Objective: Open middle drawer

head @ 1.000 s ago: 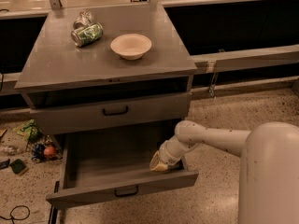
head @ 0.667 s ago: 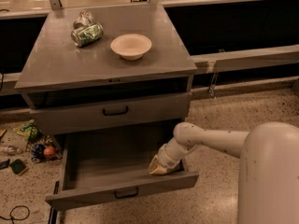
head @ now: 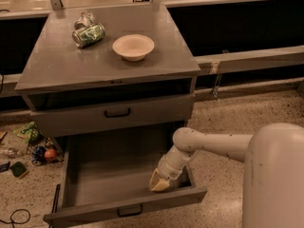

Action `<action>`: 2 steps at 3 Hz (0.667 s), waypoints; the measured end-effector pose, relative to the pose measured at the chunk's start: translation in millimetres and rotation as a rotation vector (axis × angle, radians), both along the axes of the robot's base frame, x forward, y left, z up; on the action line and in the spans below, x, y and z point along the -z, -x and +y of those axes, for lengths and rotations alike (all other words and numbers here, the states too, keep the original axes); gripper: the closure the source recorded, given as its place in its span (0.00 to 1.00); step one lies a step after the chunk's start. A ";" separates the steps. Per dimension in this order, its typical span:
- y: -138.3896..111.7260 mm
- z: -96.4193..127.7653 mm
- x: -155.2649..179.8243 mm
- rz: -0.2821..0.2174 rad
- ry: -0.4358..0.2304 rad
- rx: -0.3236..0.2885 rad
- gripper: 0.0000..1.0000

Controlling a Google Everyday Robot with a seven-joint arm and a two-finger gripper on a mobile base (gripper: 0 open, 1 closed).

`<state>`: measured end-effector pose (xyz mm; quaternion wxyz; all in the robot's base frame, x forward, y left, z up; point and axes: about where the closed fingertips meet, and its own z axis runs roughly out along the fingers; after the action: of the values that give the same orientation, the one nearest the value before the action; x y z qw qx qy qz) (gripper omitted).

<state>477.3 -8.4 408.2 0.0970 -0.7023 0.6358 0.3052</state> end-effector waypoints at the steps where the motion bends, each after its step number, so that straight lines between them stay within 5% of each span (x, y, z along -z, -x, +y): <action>1: -17.6 -3.3 -12.9 -0.072 -0.007 0.027 1.00; 2: -40.5 -21.7 -37.6 -0.186 -0.014 0.108 1.00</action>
Offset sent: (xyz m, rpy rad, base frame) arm 0.0775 -0.0566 0.0803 0.0206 -0.3559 -0.2361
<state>517.8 -30.1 445.8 0.1768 -0.6917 0.6588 0.2372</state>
